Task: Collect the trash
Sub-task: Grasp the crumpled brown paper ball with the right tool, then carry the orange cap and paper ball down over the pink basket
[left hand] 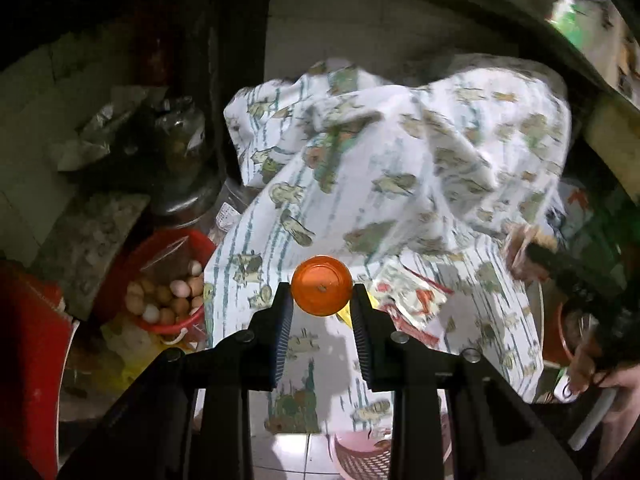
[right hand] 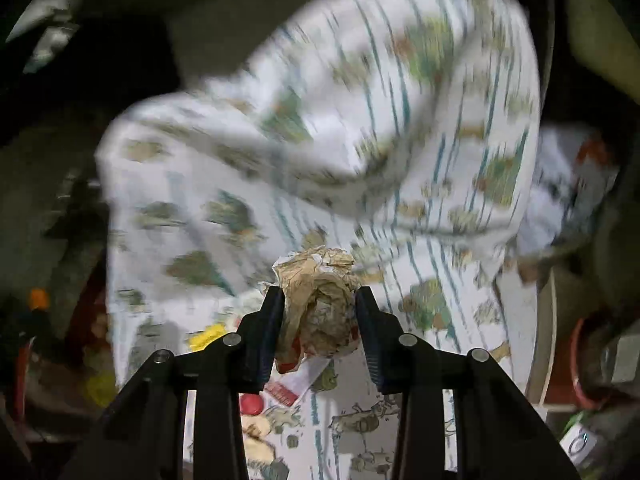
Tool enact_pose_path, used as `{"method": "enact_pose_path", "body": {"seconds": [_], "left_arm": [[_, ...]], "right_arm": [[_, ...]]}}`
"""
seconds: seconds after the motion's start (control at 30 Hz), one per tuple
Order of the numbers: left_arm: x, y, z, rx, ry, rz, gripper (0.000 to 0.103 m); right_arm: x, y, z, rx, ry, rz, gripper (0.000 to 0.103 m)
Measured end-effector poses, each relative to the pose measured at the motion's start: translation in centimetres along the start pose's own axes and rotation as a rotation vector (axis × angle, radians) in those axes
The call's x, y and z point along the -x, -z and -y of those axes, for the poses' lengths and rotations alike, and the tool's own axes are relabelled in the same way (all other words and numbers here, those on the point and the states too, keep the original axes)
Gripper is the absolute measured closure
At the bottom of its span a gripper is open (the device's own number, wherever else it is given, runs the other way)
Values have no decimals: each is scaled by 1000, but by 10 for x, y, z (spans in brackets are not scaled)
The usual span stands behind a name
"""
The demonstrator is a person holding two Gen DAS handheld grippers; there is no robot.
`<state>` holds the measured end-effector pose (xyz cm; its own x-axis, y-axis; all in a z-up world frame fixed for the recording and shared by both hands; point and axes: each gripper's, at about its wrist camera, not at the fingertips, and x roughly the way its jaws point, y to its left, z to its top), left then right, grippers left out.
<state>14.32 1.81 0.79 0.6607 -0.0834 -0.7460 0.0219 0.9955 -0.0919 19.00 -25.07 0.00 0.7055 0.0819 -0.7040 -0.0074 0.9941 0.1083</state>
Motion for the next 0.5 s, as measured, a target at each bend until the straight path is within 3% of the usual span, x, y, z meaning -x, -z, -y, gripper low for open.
{"method": "enact_pose_path", "body": {"seconds": [0.07, 0.1, 0.13, 0.23, 0.37, 0.5], "left_arm": [[8, 17, 3, 13, 25, -17, 75], [11, 25, 5, 22, 34, -24, 75], [15, 34, 6, 29, 38, -29, 75], [19, 54, 16, 9, 23, -46, 75], [17, 69, 26, -17, 12, -60, 75], [11, 80, 20, -8, 16, -92, 75]], "right_arm": [[26, 4, -8, 35, 61, 46, 64], [39, 12, -16, 77, 139, 58, 64], [46, 18, -22, 96, 149, 66, 64], [63, 36, -29, 110, 42, 26, 65], [84, 55, -36, 138, 10, 45, 65], [102, 71, -23, 36, -88, 32, 65]]}}
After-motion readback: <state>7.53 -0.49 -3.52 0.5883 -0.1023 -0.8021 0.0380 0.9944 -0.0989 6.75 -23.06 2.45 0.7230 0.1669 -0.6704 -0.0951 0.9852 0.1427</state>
